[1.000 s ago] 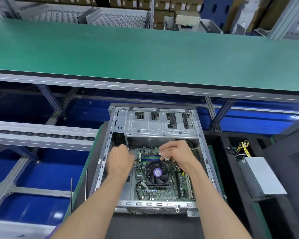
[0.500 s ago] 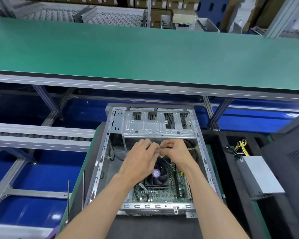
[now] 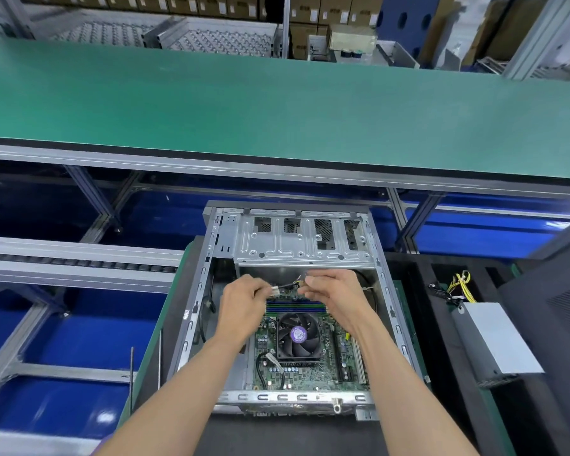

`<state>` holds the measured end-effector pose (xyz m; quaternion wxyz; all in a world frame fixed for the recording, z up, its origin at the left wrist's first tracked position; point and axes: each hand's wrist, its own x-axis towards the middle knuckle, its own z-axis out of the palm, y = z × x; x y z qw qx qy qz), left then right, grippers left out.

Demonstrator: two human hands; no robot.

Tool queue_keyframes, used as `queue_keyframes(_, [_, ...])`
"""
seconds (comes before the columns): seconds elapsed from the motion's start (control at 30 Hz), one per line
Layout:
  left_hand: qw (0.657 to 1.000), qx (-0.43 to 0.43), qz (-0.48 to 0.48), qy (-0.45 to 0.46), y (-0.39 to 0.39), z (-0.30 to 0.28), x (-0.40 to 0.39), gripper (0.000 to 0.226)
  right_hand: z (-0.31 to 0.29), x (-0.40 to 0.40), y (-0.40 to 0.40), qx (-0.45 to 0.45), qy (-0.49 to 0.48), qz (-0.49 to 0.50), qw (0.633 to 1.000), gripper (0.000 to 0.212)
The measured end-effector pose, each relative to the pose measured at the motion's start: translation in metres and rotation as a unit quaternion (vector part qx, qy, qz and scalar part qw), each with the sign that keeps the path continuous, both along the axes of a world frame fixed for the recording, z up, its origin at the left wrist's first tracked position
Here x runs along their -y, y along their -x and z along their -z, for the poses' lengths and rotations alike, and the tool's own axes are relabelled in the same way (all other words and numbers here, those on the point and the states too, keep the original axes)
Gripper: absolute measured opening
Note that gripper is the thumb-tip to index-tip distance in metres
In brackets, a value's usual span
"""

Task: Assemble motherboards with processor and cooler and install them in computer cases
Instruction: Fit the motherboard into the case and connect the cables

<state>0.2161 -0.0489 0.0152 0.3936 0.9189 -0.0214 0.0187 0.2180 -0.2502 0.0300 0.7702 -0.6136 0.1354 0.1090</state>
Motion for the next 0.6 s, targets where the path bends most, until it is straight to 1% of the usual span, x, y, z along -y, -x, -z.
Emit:
queue_keyframes(0.07, [0.999, -0.03, 0.012, -0.022, 0.001, 0.0, 0.004, 0.014, 0.002, -0.002, 0.0, 0.009, 0.015, 0.0, 1.0, 0.011])
queue_keyframes(0.13, [0.999, -0.022, 0.028, -0.009, 0.002, -0.002, 0.008, 0.017, 0.004, -0.003, 0.0, 0.011, 0.025, 0.0, 1.0, 0.012])
queue_keyframes(0.2, [0.995, -0.02, 0.06, 0.073, 0.005, -0.005, 0.01, 0.025, 0.005, -0.006, 0.0, 0.009, 0.025, 0.002, 1.0, 0.015])
queue_keyframes(0.27, [0.981, -0.039, 0.089, 0.169, 0.007, -0.01, 0.013, 0.027, 0.004, -0.009, 0.0, 0.007, 0.02, -0.001, 1.0, 0.017])
queue_keyframes(0.33, [0.973, -0.042, 0.081, 0.214, 0.006, -0.011, 0.015, 0.026, 0.002, -0.011, 0.001, 0.006, 0.026, -0.016, 1.0, 0.018])
queue_keyframes(0.4, [0.971, -0.036, 0.065, 0.227, 0.004, -0.011, 0.015, 0.028, 0.0, -0.012, 0.002, 0.007, 0.028, -0.035, 0.999, 0.019])
queue_keyframes(0.47, [0.971, -0.032, 0.063, 0.23, 0.003, -0.009, 0.013, 0.026, -0.002, -0.012, 0.003, 0.009, 0.021, -0.046, 0.999, 0.019])
queue_keyframes(0.53, [0.967, -0.036, 0.058, 0.243, 0.002, -0.008, 0.012, 0.023, -0.003, -0.012, 0.003, 0.012, 0.007, -0.053, 0.999, 0.019])
queue_keyframes(0.6, [0.964, -0.043, 0.05, 0.257, 0.0, -0.007, 0.011, 0.025, -0.003, -0.011, 0.002, 0.015, -0.012, -0.059, 0.998, 0.02])
